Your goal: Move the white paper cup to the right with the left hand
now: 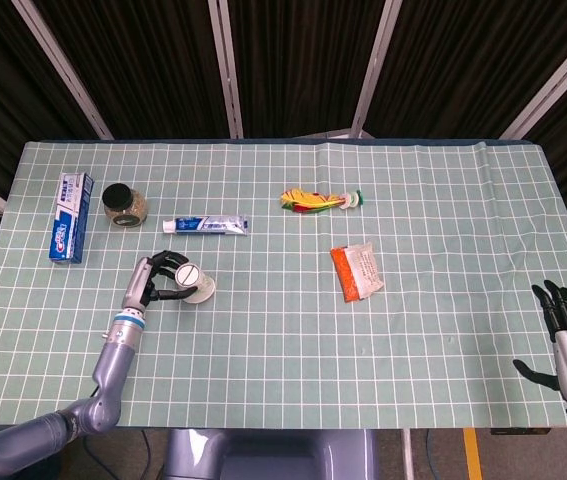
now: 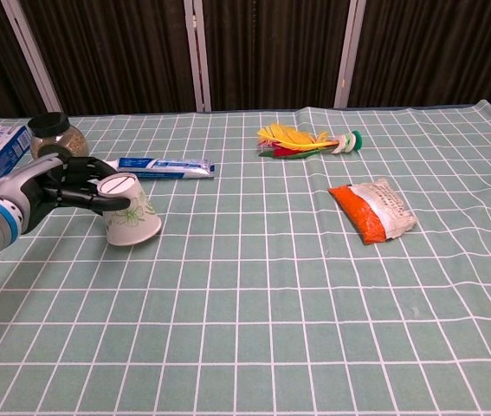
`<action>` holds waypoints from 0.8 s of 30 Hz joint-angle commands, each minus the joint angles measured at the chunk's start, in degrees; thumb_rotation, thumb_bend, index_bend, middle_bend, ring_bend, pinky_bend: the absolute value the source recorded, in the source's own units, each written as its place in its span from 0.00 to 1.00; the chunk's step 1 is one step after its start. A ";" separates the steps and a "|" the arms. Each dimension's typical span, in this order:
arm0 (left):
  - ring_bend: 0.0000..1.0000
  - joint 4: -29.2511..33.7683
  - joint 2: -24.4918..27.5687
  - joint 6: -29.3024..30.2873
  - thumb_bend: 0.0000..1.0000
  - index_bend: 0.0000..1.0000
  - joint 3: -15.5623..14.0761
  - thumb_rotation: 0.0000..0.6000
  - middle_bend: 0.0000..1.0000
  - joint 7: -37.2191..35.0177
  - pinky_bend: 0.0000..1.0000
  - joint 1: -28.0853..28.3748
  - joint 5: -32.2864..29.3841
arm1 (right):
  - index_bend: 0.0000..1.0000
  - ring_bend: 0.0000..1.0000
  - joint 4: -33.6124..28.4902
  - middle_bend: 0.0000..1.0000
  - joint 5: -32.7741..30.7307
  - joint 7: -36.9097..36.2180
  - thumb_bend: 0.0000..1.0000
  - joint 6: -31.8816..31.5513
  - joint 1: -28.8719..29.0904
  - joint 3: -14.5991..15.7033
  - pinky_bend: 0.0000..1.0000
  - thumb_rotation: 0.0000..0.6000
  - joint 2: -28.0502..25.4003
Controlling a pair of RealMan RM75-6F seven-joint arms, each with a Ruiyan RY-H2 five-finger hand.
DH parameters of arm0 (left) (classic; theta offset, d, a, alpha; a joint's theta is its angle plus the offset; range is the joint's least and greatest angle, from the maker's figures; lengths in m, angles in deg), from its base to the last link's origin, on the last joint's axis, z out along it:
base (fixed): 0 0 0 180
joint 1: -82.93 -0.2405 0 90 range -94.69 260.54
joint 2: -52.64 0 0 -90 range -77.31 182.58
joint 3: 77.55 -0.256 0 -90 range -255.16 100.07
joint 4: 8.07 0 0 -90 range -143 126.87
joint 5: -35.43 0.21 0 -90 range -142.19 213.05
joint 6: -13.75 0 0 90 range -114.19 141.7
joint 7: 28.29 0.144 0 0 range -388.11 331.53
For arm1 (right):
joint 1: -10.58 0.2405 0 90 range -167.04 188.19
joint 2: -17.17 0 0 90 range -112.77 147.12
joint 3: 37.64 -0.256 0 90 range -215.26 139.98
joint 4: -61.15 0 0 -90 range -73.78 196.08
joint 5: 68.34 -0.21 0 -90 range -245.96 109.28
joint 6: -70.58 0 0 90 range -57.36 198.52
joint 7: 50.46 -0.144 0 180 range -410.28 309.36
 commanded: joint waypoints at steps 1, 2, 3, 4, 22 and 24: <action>0.28 -0.03 0.28 -1.47 0.00 0.52 -0.50 1.00 0.26 -1.04 0.37 -0.11 0.53 | 0.00 0.00 0.00 0.00 0.04 -0.01 0.00 -0.04 -0.02 0.02 0.00 1.00 0.00; 0.19 0.45 0.94 -2.35 0.00 0.43 -0.88 1.00 0.17 -2.21 0.31 -0.23 1.41 | 0.00 0.00 -0.01 0.00 0.09 -0.03 0.00 -0.08 -0.03 0.03 0.00 1.00 0.00; 0.13 0.74 1.38 -2.82 0.00 0.35 -1.13 1.00 0.11 -3.00 0.25 -0.30 2.12 | 0.00 0.00 -0.01 0.00 0.12 -0.04 0.00 -0.12 -0.03 0.03 0.00 1.00 0.00; 0.05 0.88 1.60 -2.99 0.00 0.20 -1.25 1.00 0.04 -3.40 0.16 -0.34 2.52 | 0.00 0.00 -0.01 0.00 0.14 -0.03 0.00 -0.15 -0.04 0.03 0.00 1.00 0.00; 0.00 9.92 16.93 18.67 0.00 0.00 -6.89 1.00 0.00 -4.70 0.00 -8.02 26.14 | 0.00 0.00 -1.33 0.00 2.28 -0.36 0.00 -1.45 -0.42 0.52 0.00 1.00 -0.51; 0.00 10.84 20.90 22.07 0.00 0.00 -8.48 1.00 0.00 7.12 0.00 -10.26 27.82 | 0.00 0.00 -1.88 0.00 2.81 -0.18 0.00 -1.61 -0.28 0.46 0.00 1.00 -0.52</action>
